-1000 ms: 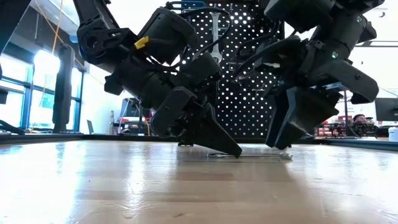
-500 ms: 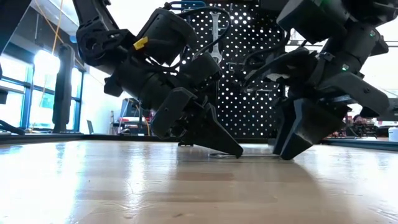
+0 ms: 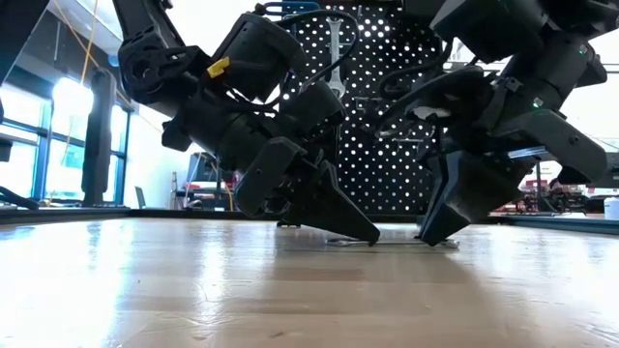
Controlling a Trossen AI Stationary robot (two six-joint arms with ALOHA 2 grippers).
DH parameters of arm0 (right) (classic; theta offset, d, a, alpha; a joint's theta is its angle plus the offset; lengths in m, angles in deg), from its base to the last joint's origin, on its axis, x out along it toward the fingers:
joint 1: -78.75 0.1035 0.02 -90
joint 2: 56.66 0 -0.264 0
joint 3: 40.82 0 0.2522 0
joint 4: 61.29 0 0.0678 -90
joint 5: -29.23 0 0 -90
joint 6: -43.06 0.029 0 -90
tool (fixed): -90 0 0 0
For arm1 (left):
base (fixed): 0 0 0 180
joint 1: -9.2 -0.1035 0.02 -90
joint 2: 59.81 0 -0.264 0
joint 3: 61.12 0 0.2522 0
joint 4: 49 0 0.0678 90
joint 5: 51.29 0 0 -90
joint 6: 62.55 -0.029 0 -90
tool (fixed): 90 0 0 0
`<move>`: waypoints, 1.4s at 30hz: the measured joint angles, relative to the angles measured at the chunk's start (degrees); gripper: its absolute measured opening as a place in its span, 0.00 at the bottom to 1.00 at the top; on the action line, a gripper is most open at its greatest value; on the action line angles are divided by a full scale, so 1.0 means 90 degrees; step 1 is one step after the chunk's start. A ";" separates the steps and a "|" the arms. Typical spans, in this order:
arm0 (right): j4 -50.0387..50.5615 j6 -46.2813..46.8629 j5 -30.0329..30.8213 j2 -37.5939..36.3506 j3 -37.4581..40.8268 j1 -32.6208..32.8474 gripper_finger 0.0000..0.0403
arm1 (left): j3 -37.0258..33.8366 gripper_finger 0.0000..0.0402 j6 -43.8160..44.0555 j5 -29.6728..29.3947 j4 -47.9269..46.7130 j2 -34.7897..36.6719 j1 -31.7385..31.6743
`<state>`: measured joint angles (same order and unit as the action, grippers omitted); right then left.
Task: Hang tools onto peg board
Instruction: Hang the wrench on the pegboard
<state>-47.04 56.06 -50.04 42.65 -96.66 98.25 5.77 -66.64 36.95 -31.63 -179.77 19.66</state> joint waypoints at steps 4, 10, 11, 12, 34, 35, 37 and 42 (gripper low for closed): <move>0.0030 0.0006 0.0023 -0.0045 -0.0007 0.0008 0.00 | -0.0005 0.02 -0.0077 0.0002 -0.0005 0.0076 0.0000; 0.0719 -0.0102 0.0157 -0.0028 -0.0411 0.0127 0.00 | -0.0019 0.14 -0.0240 -0.0001 -0.0102 0.0277 0.0005; 0.0952 -0.0145 0.0193 -0.0028 -0.0517 0.0150 0.00 | -0.0019 0.16 -0.0244 -0.0002 -0.0090 0.0284 0.0005; 0.1154 -0.0166 0.0252 -0.0027 -0.0623 0.0176 0.00 | -0.0019 0.19 -0.0241 -0.0008 -0.0087 0.0289 0.0006; 0.2580 0.0298 0.0484 -0.0035 -0.1299 0.0518 0.10 | -0.0007 0.30 0.0070 0.0335 -0.0569 0.0408 -0.0068; 0.2516 0.0333 0.0479 -0.0035 -0.1271 0.0514 0.13 | -0.0005 0.29 0.0065 0.0334 -0.0585 0.0408 -0.0077; 0.2400 0.0359 0.0523 -0.0037 -0.1203 0.0504 0.19 | -0.0005 0.26 0.0060 0.0337 -0.0608 0.0412 -0.0099; 0.2158 0.0446 0.0606 -0.0037 -0.0947 0.0487 0.30 | 0.0012 0.16 0.0060 0.0447 -0.0653 0.0432 -0.0121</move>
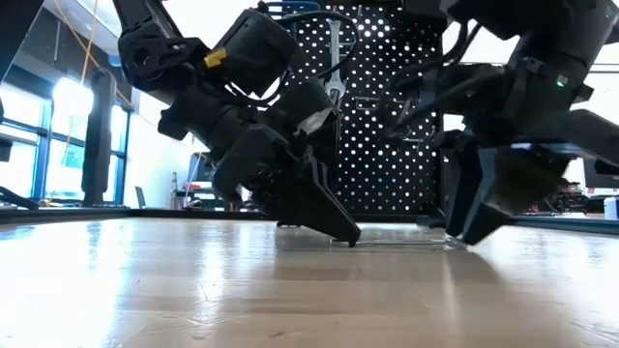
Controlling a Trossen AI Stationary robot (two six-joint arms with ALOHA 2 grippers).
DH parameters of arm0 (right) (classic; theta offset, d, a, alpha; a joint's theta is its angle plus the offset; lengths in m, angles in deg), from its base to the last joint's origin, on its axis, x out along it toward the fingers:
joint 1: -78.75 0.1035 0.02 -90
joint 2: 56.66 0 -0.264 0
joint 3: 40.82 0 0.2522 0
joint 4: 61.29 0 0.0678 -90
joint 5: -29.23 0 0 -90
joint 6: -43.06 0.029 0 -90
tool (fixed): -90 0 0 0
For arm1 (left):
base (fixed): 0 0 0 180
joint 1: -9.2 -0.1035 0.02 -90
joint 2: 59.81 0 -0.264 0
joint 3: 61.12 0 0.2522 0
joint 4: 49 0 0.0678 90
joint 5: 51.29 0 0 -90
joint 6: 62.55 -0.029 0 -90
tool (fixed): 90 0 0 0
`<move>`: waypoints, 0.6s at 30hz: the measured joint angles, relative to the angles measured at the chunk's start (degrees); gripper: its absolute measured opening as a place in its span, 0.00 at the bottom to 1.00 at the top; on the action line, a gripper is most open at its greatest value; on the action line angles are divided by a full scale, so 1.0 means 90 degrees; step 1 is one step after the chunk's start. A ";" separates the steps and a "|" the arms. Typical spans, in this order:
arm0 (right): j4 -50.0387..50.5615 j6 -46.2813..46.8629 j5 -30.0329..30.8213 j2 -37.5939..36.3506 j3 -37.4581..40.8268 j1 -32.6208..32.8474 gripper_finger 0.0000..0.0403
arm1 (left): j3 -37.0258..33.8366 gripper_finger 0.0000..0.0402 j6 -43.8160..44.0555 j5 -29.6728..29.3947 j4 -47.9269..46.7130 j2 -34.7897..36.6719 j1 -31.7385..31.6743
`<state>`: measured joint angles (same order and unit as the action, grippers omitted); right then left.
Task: Hang tools onto peg board
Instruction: Hang the wrench on the pegboard
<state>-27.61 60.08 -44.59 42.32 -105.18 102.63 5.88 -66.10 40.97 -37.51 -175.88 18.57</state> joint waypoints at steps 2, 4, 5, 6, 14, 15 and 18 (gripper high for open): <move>-0.0042 -0.0008 0.0010 0.0000 0.0053 0.0002 0.30 | 0.0000 0.13 -0.0001 0.0024 -0.0004 0.0000 0.0000; -0.0107 -0.0003 0.0058 -0.0002 0.0091 0.0000 0.29 | 0.0000 0.10 -0.0014 0.0024 -0.0018 0.0000 0.0000; -0.0107 0.0007 0.0088 -0.0002 0.0096 0.0000 0.28 | 0.0000 0.09 -0.0023 0.0024 -0.0027 0.0000 0.0000; -0.0119 -0.0005 0.0106 -0.0002 0.0097 0.0000 0.27 | 0.0000 0.08 -0.0035 0.0024 -0.0034 0.0000 0.0002; -0.0210 -0.0109 -0.0014 -0.0005 0.0097 -0.0042 0.14 | -0.0005 0.06 -0.0132 0.0024 -0.0053 -0.0005 0.0002; -0.0213 -0.0117 -0.0030 -0.0005 0.0097 -0.0064 0.13 | -0.0005 0.06 -0.0134 0.0024 -0.0053 -0.0005 0.0002; -0.0283 -0.0190 -0.0155 -0.0005 0.0097 -0.0114 0.13 | -0.0005 0.06 -0.0134 0.0027 -0.0053 -0.0007 0.0002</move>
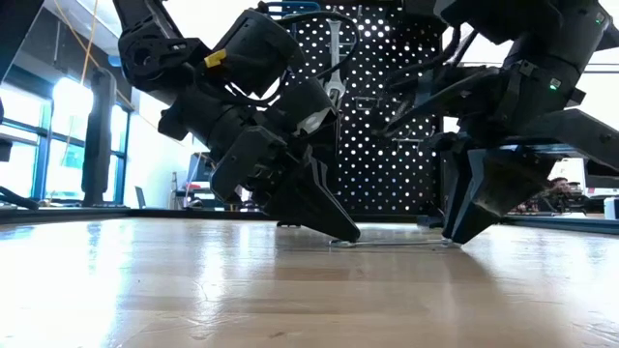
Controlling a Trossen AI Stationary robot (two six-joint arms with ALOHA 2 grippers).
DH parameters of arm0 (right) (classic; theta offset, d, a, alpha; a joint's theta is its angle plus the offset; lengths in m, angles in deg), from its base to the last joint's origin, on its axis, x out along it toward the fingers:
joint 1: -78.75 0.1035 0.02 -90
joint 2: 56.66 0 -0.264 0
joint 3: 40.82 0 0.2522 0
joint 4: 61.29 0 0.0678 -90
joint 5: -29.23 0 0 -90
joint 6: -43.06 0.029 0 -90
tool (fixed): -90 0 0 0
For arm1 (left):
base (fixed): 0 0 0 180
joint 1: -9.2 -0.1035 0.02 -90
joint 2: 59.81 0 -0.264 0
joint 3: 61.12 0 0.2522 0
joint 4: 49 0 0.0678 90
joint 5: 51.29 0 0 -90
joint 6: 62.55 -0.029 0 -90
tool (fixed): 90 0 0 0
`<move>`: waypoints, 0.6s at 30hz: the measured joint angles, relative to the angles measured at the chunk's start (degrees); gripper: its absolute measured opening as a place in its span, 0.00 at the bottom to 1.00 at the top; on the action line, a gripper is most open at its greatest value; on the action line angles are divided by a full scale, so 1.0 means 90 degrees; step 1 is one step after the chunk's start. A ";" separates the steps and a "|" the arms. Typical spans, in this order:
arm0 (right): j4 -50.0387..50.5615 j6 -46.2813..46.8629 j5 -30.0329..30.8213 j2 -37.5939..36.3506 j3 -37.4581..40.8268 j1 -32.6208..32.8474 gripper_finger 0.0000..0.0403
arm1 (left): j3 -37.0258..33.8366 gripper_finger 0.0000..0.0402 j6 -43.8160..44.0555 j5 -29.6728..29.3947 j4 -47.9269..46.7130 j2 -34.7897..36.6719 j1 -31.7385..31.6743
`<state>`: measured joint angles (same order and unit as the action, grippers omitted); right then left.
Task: Hang tools onto peg board
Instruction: Hang the wrench on the pegboard
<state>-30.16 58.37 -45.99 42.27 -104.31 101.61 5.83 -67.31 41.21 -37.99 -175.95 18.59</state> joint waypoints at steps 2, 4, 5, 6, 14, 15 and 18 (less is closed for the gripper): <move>-0.0101 -0.0045 -0.0042 0.0000 0.0000 -0.0013 0.13 | 0.0000 0.06 0.0000 0.0001 -0.0004 0.0000 0.0000; -0.0221 -0.0117 -0.0073 0.0000 0.0000 -0.0013 0.13 | 0.0000 0.06 0.0000 0.0002 -0.0010 -0.0002 0.0000; -0.0252 -0.0150 -0.0111 0.0000 -0.0002 -0.0013 0.13 | 0.0000 0.06 0.0002 0.0002 -0.0010 -0.0005 0.0000; -0.0267 -0.0201 -0.0137 0.0000 -0.0002 -0.0013 0.13 | 0.0000 0.06 0.0000 0.0002 -0.0010 -0.0005 0.0000; -0.0240 -0.0301 -0.0173 0.0000 -0.0002 -0.0013 0.13 | -0.0007 0.06 0.0000 0.0101 0.0130 -0.0012 -0.0003; -0.0245 -0.0297 -0.0168 0.0000 -0.0002 -0.0013 0.13 | -0.0007 0.06 0.0002 0.0130 0.0150 -0.0017 -0.0005; -0.0320 -0.0315 -0.0168 0.0000 -0.0002 -0.0013 0.13 | -0.0012 0.06 0.0002 0.0169 0.0191 -0.0017 -0.0002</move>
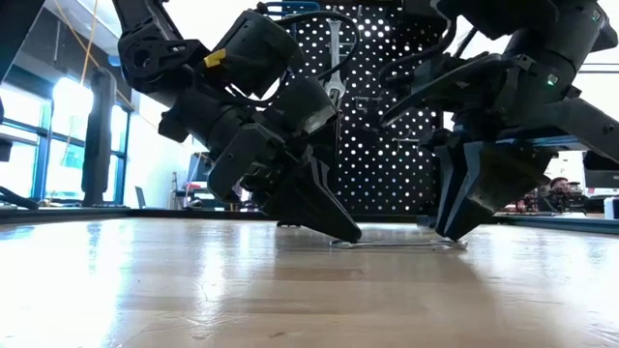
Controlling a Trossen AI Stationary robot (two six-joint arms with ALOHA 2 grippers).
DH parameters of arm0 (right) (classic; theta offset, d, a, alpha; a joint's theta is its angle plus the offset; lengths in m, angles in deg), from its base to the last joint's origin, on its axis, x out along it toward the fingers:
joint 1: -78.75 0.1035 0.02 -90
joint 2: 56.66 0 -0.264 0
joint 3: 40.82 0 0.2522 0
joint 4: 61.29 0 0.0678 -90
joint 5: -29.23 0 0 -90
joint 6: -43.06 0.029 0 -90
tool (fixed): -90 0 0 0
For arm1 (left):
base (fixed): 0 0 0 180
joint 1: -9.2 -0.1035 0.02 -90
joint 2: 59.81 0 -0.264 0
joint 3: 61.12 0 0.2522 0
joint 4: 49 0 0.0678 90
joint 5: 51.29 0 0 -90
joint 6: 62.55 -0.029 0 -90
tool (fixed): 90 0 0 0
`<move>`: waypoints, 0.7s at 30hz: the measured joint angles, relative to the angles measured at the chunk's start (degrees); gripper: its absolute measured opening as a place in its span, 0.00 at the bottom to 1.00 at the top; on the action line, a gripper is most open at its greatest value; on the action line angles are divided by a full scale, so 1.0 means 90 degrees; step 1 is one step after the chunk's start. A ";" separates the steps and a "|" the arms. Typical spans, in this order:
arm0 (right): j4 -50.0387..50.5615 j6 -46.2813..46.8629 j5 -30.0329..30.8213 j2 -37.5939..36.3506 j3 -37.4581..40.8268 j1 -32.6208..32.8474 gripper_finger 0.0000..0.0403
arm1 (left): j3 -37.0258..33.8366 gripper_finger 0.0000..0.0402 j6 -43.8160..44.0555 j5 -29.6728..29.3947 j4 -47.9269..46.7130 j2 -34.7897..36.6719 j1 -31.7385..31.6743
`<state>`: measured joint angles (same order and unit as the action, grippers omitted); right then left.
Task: Hang tools onto peg board
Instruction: Hang the wrench on the pegboard
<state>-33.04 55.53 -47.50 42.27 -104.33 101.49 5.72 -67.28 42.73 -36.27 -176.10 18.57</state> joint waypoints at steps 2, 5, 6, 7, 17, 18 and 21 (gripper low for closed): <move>-0.0019 -0.0010 0.0000 0.0000 0.0000 0.0000 0.13 | 0.0000 0.06 0.0004 0.0053 0.0003 0.0000 0.0000; -0.0014 -0.0010 0.0002 -0.0002 0.0000 0.0000 0.13 | 0.0000 0.06 0.0051 0.0098 0.0008 0.0000 0.0000; 0.0008 -0.0010 0.0002 -0.0002 0.0000 -0.0004 0.13 | 0.0000 0.06 0.0053 0.0103 0.0008 0.0000 0.0000; 0.0053 -0.0002 0.0003 -0.0002 0.0000 -0.0018 0.13 | 0.0000 0.06 0.0051 0.0103 0.0011 0.0000 0.0000; 0.0482 0.0205 0.0362 -0.0493 -0.0002 -0.0127 0.13 | 0.0000 0.06 0.0061 0.0103 0.0016 0.0000 -0.0002; 0.0491 0.0187 0.0380 -0.0585 -0.0005 -0.0144 0.13 | 0.0000 0.06 0.0062 0.0103 0.0016 0.0000 -0.0002; 0.0633 0.0181 0.0480 -0.0734 -0.0005 -0.0225 0.13 | 0.0000 0.06 0.0062 0.0103 0.0013 0.0000 -0.0002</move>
<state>-27.34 57.17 -43.18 35.66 -104.38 99.46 5.72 -66.73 43.66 -36.15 -176.10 18.54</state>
